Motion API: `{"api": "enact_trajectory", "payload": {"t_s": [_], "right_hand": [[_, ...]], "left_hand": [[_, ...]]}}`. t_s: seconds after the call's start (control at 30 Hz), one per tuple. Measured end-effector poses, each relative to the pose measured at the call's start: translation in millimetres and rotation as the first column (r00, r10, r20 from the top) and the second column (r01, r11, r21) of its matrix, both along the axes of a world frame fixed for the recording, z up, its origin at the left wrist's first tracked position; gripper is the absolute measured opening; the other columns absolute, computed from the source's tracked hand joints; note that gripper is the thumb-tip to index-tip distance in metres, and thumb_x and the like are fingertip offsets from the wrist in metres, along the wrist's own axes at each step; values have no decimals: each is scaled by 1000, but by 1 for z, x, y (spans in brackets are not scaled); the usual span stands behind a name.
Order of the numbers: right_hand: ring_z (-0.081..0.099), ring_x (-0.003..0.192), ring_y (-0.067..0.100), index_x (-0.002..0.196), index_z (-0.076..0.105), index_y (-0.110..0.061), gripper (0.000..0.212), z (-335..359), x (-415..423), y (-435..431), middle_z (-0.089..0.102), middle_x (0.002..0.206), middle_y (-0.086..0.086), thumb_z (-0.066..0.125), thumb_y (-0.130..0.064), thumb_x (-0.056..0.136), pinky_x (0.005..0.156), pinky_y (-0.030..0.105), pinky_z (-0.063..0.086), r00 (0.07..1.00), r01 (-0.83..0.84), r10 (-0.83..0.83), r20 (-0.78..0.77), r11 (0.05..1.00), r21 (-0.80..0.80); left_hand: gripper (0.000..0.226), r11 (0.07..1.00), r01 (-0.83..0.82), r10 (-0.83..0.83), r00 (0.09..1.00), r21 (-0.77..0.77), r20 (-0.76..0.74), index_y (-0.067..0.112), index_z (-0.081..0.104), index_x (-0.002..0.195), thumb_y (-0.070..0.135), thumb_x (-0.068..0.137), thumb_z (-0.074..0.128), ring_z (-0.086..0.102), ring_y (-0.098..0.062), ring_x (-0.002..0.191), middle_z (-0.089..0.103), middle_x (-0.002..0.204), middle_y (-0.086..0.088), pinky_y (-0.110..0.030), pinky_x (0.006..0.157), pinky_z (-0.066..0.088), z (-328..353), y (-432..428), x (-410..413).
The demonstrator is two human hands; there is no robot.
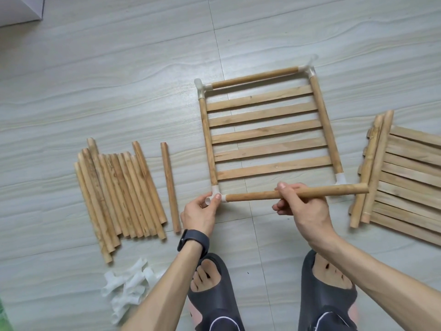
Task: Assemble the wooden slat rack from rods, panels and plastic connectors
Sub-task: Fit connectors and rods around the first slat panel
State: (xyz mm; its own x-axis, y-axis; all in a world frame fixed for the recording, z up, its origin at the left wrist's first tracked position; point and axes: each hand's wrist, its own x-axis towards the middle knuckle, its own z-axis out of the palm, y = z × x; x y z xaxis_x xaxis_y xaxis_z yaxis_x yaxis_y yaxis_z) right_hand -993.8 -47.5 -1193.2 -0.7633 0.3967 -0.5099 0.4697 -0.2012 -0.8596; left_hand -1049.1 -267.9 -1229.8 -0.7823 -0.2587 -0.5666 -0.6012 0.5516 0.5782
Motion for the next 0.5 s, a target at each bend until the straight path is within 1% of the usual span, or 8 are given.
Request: {"api": "enact_trajectory", "payload": {"t_s": [0.07, 0.13, 0.23, 0.3, 0.33, 0.4, 0.43, 0.5], "right_hand": [[75, 69, 26, 81, 73, -5, 31, -7, -7, 1, 66, 62, 8, 72, -33, 94, 60, 25, 59, 995, 58, -52, 81, 996, -72], [72, 67, 23, 85, 71, -3, 27, -14, -16, 8, 61, 63, 7, 71, -28, 95, 58, 25, 58, 979, 104, -63, 196, 972, -208], [69, 67, 21, 98, 69, -5, 25, -23, -21, 10, 58, 69, 6, 72, -30, 92, 60, 27, 56, 952, 147, -6, 305, 885, -442], [68, 71, 21, 102, 69, -7, 32, -24, -19, 9, 64, 75, 7, 77, -34, 86, 63, 28, 56, 945, 113, 61, 321, 861, -496], [69, 74, 21, 101, 70, -8, 34, -24, -17, 9, 68, 81, 8, 79, -36, 83, 66, 29, 57, 940, 66, 115, 322, 863, -500], [72, 81, 22, 106, 71, -6, 35, -22, -10, 15, 74, 95, 12, 80, -32, 84, 71, 31, 59, 914, -34, 225, 336, 871, -490], [73, 83, 22, 108, 71, -5, 33, -20, -6, 21, 75, 98, 13, 79, -28, 86, 73, 31, 60, 894, -81, 272, 356, 880, -468], [72, 76, 21, 102, 70, -2, 19, -17, 6, 39, 75, 90, 15, 75, -17, 90, 67, 30, 58, 847, -186, 336, 413, 914, -361]], "left_hand": [[41, 999, 11, -12, 1000, -31, -6, 25, 73, 117, 53, 87, 68, 61, -17, 101, 67, 95, 7, -30, 93, 47, 3, 2, 1], [43, 996, 50, -51, 999, -79, -13, 22, 72, 120, 52, 89, 67, 63, -19, 101, 70, 101, 2, -30, 89, 49, 5, 1, 1], [45, 973, 150, -156, 988, -174, -21, 19, 67, 125, 49, 92, 62, 64, -27, 107, 72, 112, -5, -34, 88, 50, 6, -6, -7], [47, 932, 240, -252, 968, -272, -10, 18, 58, 133, 45, 95, 58, 60, -31, 114, 69, 121, -9, -36, 90, 47, 6, -7, -13], [49, 890, 299, -324, 946, -345, -17, 18, 52, 138, 42, 95, 57, 56, -33, 119, 65, 127, -11, -39, 92, 45, 6, -7, -15], [56, 770, 418, -516, 853, -482, -84, 21, 46, 143, 37, 92, 60, 45, -34, 128, 53, 139, -12, -45, 98, 43, 8, -1, -15], [57, 703, 481, -620, 776, -524, -119, 24, 46, 143, 38, 90, 62, 40, -34, 132, 49, 143, -12, -47, 102, 41, 9, 3, -16], [55, 543, 629, -795, 598, -556, -101, 33, 47, 142, 48, 90, 58, 29, -34, 143, 41, 152, -10, -50, 113, 30, 9, 15, -21]]}}
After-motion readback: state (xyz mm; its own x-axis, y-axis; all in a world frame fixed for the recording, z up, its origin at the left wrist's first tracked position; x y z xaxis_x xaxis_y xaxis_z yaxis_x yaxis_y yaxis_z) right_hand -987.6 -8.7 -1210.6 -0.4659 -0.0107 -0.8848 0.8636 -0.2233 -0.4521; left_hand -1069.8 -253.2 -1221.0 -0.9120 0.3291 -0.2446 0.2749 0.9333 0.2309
